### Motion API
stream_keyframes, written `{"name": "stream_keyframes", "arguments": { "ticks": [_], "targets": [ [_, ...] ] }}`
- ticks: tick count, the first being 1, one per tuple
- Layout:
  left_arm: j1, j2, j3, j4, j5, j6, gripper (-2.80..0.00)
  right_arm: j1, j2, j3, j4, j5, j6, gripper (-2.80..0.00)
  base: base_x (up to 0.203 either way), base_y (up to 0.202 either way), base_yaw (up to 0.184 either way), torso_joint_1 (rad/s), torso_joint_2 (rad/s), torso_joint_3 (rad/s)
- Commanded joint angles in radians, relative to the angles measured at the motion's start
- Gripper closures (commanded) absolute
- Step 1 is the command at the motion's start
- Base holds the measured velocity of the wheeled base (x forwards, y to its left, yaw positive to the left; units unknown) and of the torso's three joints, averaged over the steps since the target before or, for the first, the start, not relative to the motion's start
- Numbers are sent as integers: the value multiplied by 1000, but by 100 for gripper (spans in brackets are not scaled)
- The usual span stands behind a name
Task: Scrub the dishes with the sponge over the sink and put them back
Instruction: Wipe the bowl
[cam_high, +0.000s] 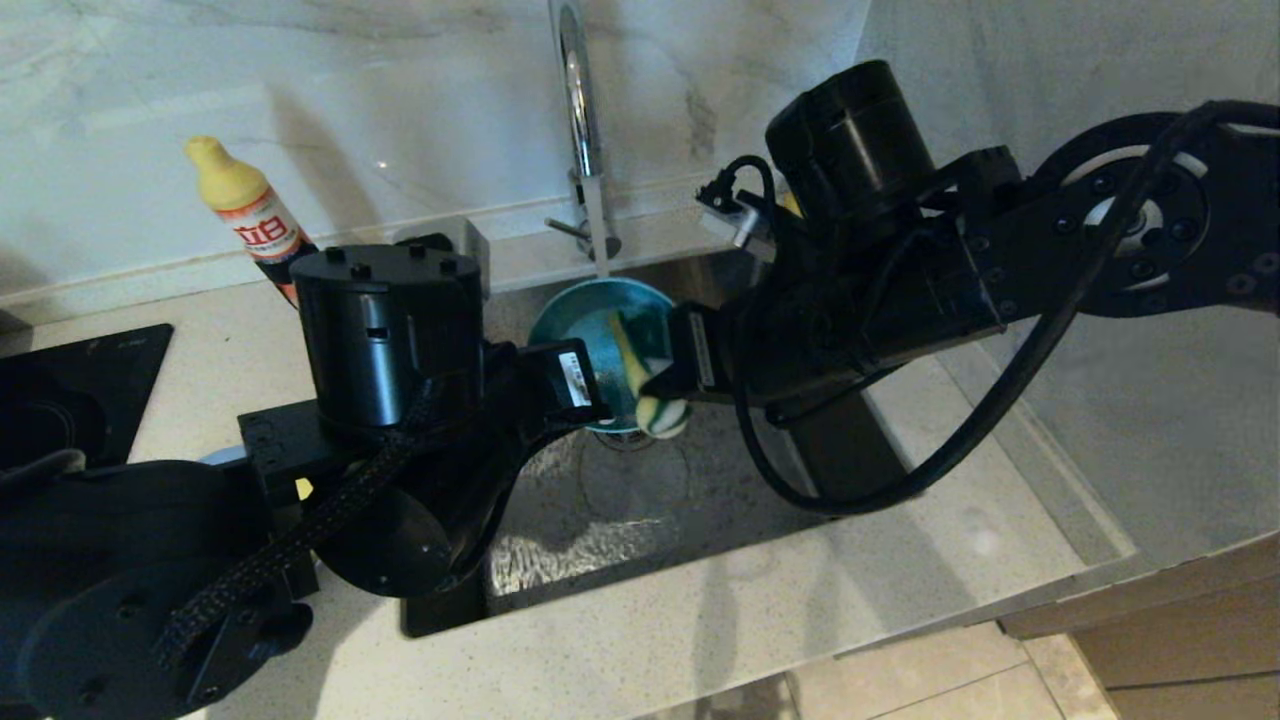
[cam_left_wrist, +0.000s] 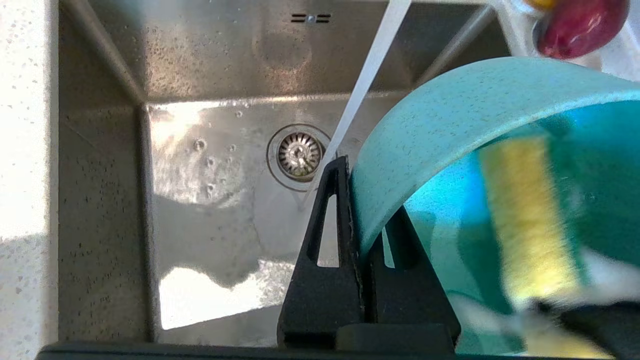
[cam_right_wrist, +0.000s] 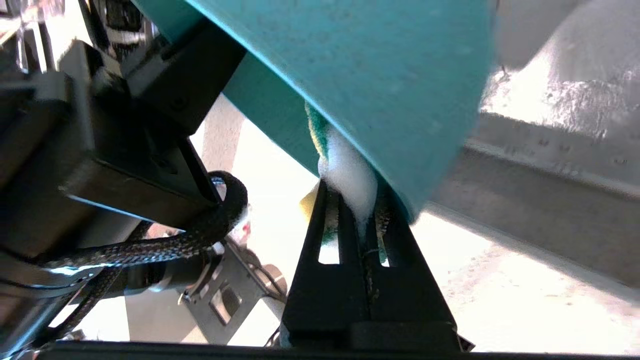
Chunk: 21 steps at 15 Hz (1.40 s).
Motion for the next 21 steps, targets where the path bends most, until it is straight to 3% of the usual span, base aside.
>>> {"name": "stream_keyframes", "arguments": {
  "ticks": [1,12,21],
  "targets": [
    [1,1,-9,5,2,-3,0,-8,-23,-3,-7,-1,1,0,0,0,0,0,0,0],
    [-1,38,-3,42,-9,-46,0,-2,-41,-3,-75,0,-2,0,0,0,0,0,0,0],
    [25,20,-26,41,-7,-46,0,-25,-77,0,13,1,4,0,0,0,0,0,0,0]
  ]
}}
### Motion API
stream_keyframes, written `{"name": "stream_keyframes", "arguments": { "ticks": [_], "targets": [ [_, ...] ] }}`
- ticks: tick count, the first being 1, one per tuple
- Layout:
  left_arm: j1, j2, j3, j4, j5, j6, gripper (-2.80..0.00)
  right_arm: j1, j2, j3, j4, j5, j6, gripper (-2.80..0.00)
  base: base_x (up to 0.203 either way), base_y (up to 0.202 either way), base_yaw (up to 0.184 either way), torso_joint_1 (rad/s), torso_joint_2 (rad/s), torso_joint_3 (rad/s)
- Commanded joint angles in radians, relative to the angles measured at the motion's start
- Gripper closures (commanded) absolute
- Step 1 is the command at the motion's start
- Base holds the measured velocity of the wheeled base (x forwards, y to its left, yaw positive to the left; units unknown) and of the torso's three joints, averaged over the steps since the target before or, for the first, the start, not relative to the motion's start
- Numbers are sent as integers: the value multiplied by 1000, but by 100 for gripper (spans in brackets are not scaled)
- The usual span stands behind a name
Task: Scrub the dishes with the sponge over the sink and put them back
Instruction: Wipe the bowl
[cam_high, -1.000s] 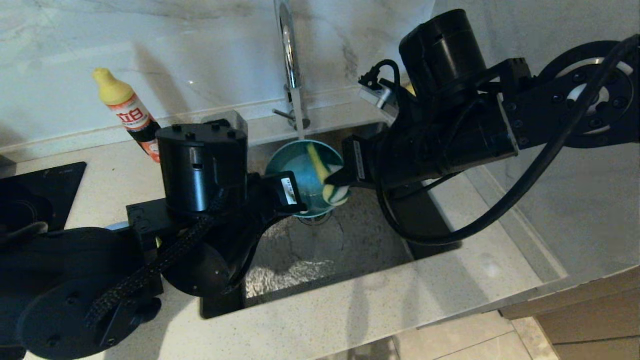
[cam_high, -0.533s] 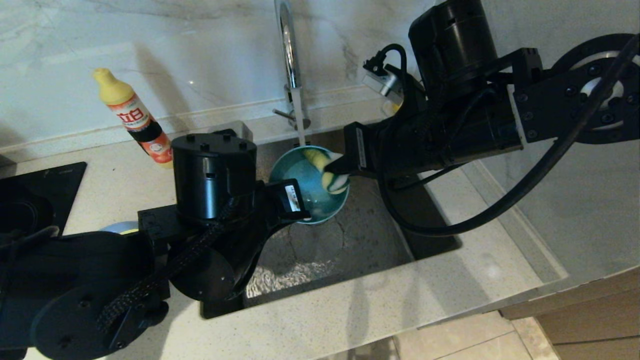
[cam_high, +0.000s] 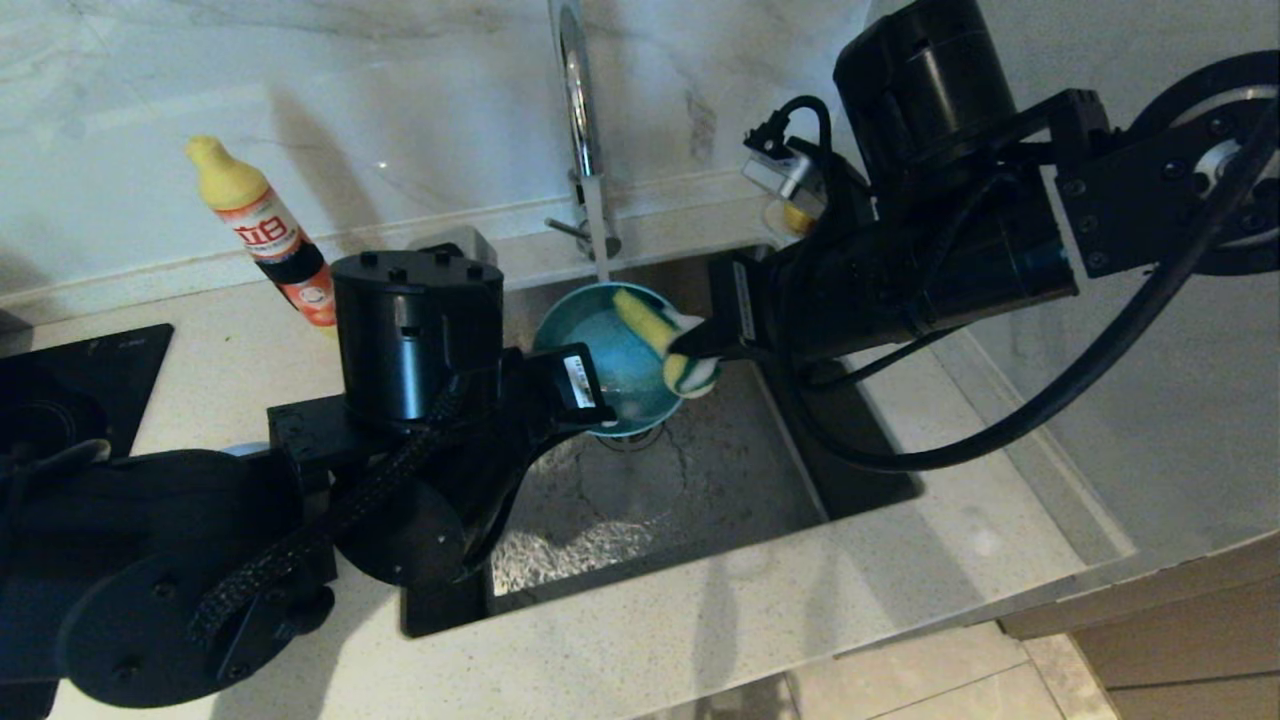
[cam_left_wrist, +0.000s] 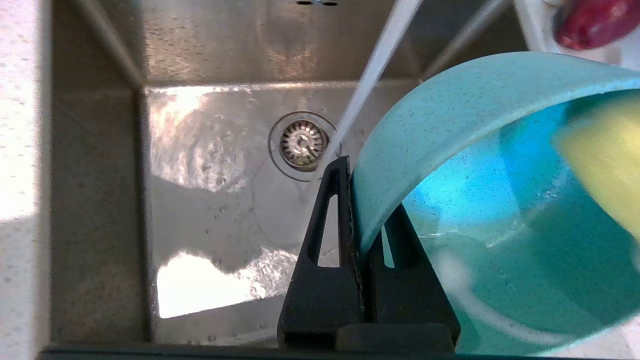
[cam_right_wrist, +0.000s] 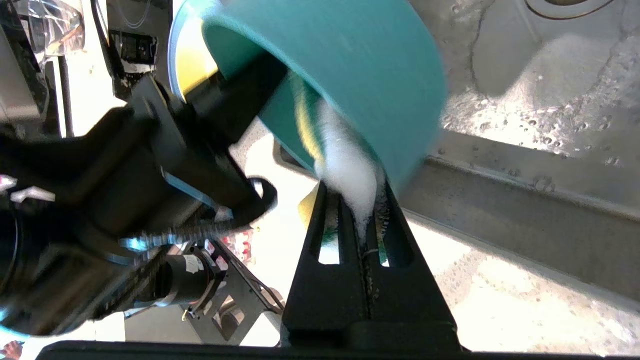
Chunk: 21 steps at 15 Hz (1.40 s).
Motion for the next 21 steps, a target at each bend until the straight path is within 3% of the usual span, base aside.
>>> {"name": "stream_keyframes", "arguments": {
  "ticks": [1,9,13,15,18,21],
  "targets": [
    [15,-11,-4,-2,5,-2,0,-1,-27,0,39,3,1,0,0,0,0,0,0,0],
    [24,-9,-30,1,5,-11,0,25,2,9,78,20,37,0,0,0,0,0,0,0],
    [37,23,-46,60,13,-8,0,55,30,7,77,6,40,0,0,0,0,0,0,0],
    [53,34,-46,54,30,5,0,55,39,3,75,-9,35,0,0,0,0,0,0,0],
    [53,34,-43,51,54,58,0,57,79,0,72,-97,16,0,0,0,0,0,0,0],
    [53,44,-42,6,63,117,0,70,96,-1,69,-109,12,0,0,0,0,0,0,0]
  ]
}}
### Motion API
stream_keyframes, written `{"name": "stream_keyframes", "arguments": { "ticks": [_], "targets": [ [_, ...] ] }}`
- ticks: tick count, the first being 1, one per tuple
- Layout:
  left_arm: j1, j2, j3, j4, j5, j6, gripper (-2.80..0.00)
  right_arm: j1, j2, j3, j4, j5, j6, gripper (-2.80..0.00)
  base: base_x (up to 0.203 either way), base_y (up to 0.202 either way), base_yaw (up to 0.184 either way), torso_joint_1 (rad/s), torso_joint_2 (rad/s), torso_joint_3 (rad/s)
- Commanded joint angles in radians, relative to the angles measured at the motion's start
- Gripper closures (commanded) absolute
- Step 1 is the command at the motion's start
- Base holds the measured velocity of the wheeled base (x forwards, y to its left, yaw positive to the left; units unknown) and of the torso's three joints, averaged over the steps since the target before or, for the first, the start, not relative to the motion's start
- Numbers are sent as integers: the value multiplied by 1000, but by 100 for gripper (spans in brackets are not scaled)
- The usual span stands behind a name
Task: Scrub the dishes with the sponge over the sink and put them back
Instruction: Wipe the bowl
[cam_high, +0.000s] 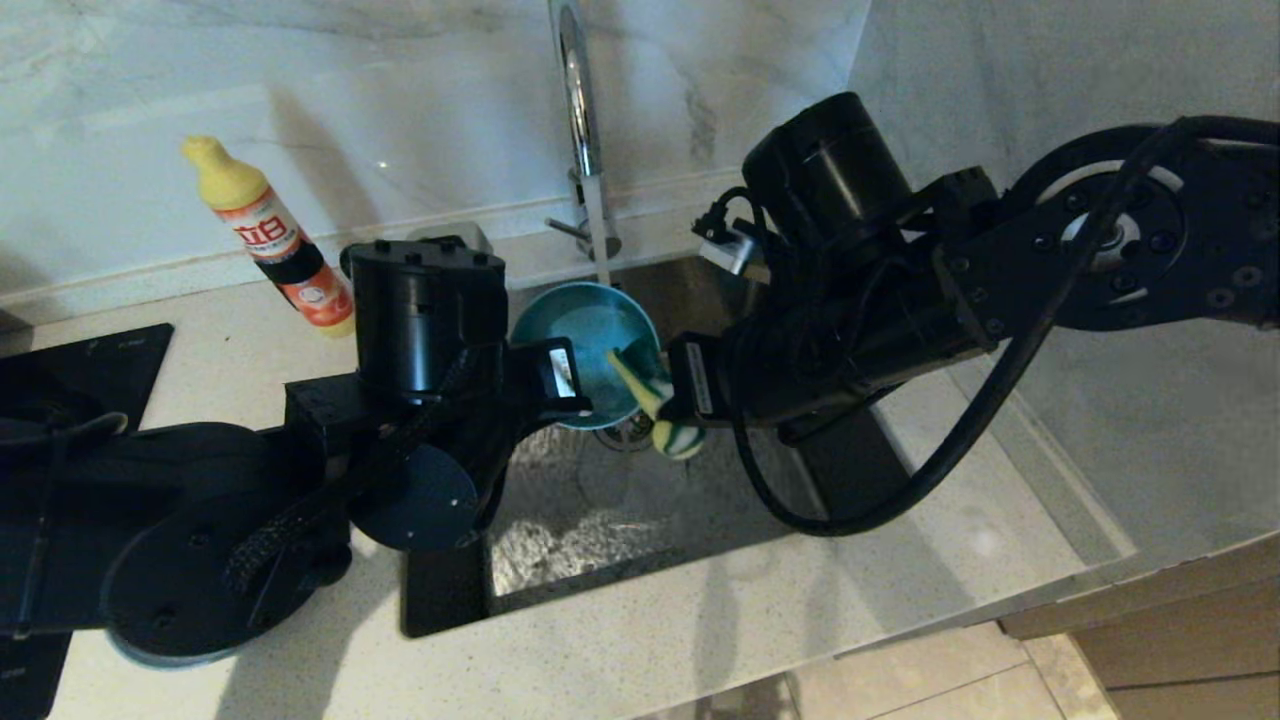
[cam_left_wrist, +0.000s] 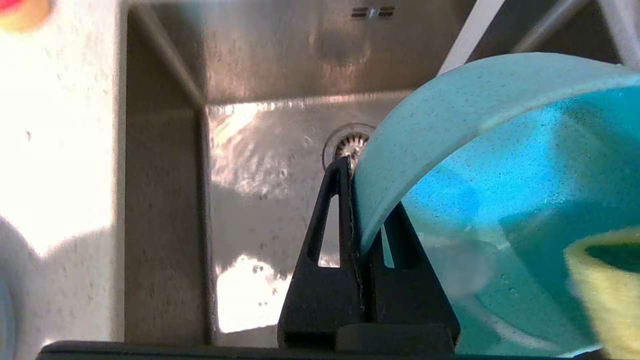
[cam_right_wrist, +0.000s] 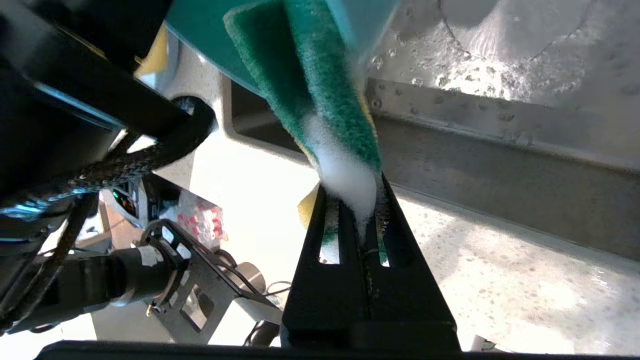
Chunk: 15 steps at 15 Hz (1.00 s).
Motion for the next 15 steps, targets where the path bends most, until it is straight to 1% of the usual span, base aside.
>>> {"name": "stream_keyframes", "arguments": {
  "ticks": [1,3,4,9,12,15],
  "targets": [
    [0,26,6,-55,4,47,0,4,33,-1,0,-1,3,0,0,0,0,0,0,0],
    [-1,56,7,-91,5,88,0,3,51,-1,-3,0,2,0,0,0,0,0,0,0],
    [-1,63,8,-102,5,97,0,3,58,-1,-15,1,2,0,0,0,0,0,0,0],
    [-6,103,24,-130,25,105,0,25,86,-2,-56,9,4,0,0,0,0,0,0,0],
    [-8,106,39,-198,39,120,0,30,112,-3,-86,10,5,0,0,0,0,0,0,0],
    [-8,91,38,-203,40,124,0,39,132,-3,-99,12,8,0,0,0,0,0,0,0]
  ]
}}
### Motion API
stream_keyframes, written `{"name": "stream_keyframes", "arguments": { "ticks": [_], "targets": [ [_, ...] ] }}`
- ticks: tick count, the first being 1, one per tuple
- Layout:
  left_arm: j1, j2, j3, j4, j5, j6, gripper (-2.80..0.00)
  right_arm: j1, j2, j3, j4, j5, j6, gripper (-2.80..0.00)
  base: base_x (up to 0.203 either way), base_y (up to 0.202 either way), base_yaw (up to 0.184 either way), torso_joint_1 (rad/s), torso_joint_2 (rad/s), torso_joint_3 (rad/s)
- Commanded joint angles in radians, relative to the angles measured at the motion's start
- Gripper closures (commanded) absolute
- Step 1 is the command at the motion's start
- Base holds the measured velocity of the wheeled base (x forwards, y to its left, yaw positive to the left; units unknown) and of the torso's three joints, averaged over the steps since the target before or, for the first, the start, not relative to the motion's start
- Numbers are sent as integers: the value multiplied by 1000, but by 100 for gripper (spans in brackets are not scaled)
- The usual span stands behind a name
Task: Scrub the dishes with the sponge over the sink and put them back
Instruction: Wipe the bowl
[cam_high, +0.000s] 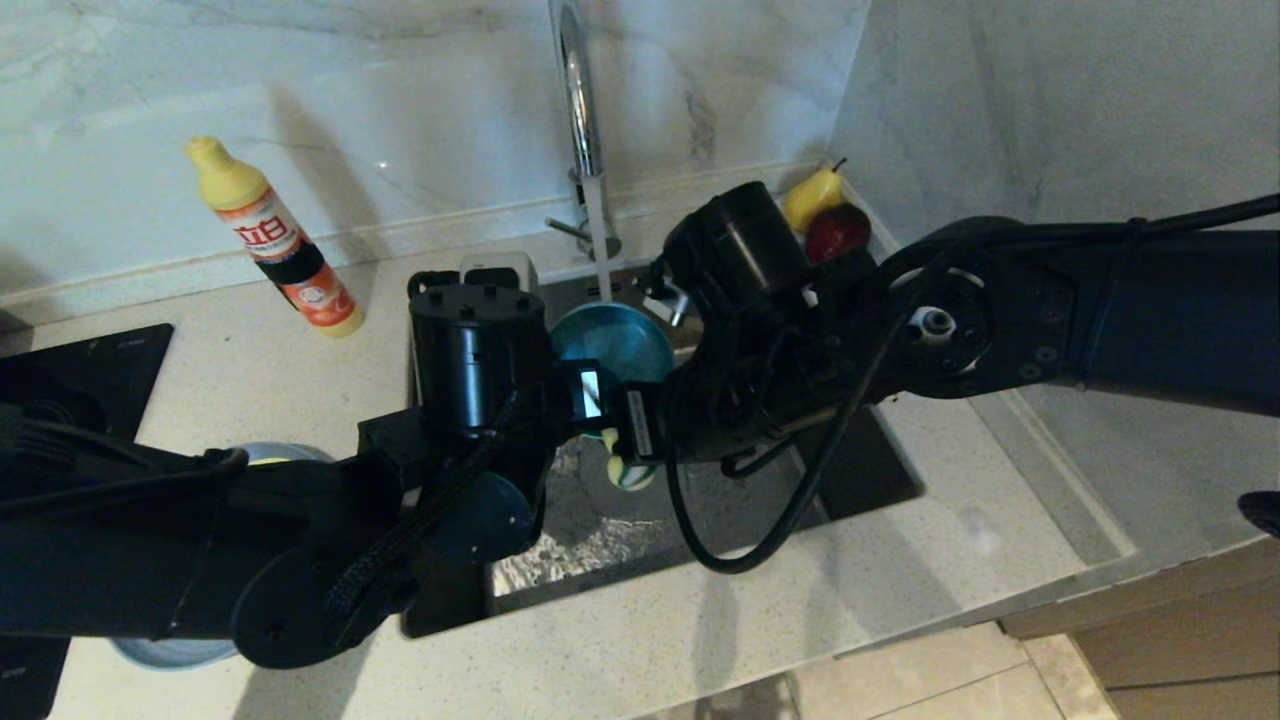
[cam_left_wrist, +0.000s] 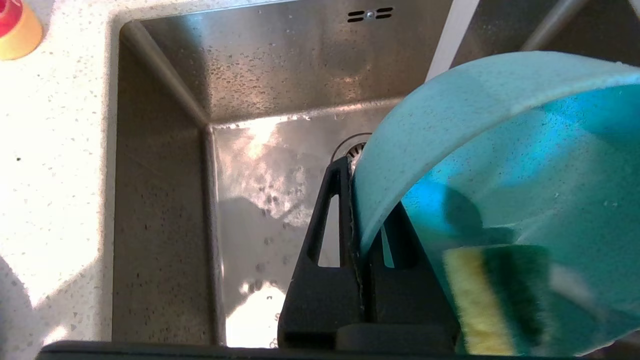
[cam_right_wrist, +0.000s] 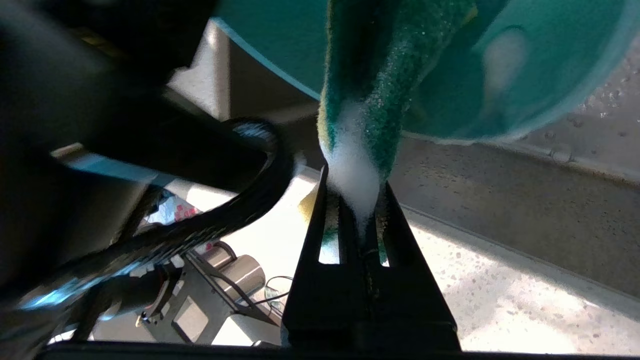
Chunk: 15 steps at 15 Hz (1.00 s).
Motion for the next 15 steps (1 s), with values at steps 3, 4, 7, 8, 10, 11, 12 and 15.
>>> {"name": "stream_keyframes", "arguments": {
  "ticks": [3,4,7,8,10,11,12,15],
  "targets": [
    [-5,-18,-3,-6,8,-3,0,17,26,0,-28,3,7,0,0,0,0,0,0,0],
    [-6,-24,-1,-6,7,-3,0,19,26,0,-41,3,7,0,0,0,0,0,0,0],
    [-18,-26,12,-9,8,-4,0,27,19,-5,-52,3,7,0,0,0,0,0,0,0],
    [-18,-26,13,-17,8,-3,0,31,21,-5,-54,3,7,0,0,0,0,0,0,0],
    [-18,-26,21,-24,8,-3,0,32,19,-5,-58,5,9,0,0,0,0,0,0,0],
    [-18,-26,23,-24,8,-3,0,32,15,-5,-58,5,10,0,0,0,0,0,0,0],
    [-20,-26,24,-23,8,-3,0,31,12,-3,-57,4,11,0,0,0,0,0,0,0],
    [-18,-34,36,-23,8,-3,0,-1,-1,-2,-49,3,12,0,0,0,0,0,0,0]
  ]
}}
